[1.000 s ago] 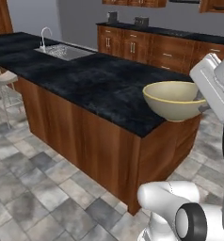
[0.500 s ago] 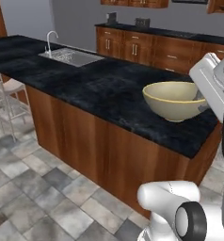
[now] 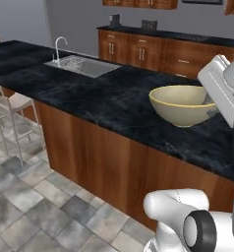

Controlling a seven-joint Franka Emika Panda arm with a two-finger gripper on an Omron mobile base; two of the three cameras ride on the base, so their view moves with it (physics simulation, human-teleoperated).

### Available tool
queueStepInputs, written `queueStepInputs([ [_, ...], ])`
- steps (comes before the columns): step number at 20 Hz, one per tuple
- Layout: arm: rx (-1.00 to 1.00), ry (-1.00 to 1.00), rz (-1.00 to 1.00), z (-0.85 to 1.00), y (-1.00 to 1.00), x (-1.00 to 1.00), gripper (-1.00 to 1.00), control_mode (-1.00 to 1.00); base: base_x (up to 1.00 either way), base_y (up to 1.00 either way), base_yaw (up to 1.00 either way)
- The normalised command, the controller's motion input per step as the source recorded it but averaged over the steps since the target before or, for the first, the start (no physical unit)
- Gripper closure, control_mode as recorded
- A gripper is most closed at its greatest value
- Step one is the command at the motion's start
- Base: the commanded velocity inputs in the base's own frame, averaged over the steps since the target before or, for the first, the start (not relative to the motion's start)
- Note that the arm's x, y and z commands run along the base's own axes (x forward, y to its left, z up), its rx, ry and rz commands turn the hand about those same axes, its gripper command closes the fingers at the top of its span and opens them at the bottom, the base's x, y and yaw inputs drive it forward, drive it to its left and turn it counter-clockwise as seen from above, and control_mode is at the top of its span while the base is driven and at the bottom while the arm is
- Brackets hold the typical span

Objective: Pick up the bowls from the cabinet and place each bowl in front of a stool on the dining counter.

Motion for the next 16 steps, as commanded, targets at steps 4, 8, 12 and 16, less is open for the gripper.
queueStepInputs([
  [4,0.0,0.0,0.0,0.0,0.0,0.0,1.0,1.0,0.77,1.0,-0.13],
  [8,0.0,0.0,0.0,0.0,0.0,0.0,1.0,1.0,0.76,1.0,-0.13],
  [12,0.0,0.0,0.0,0.0,0.0,0.0,1.0,1.0,0.75,1.0,-0.12],
  [16,0.0,0.0,0.0,0.0,0.0,0.0,1.0,1.0,0.67,1.0,-0.1],
])
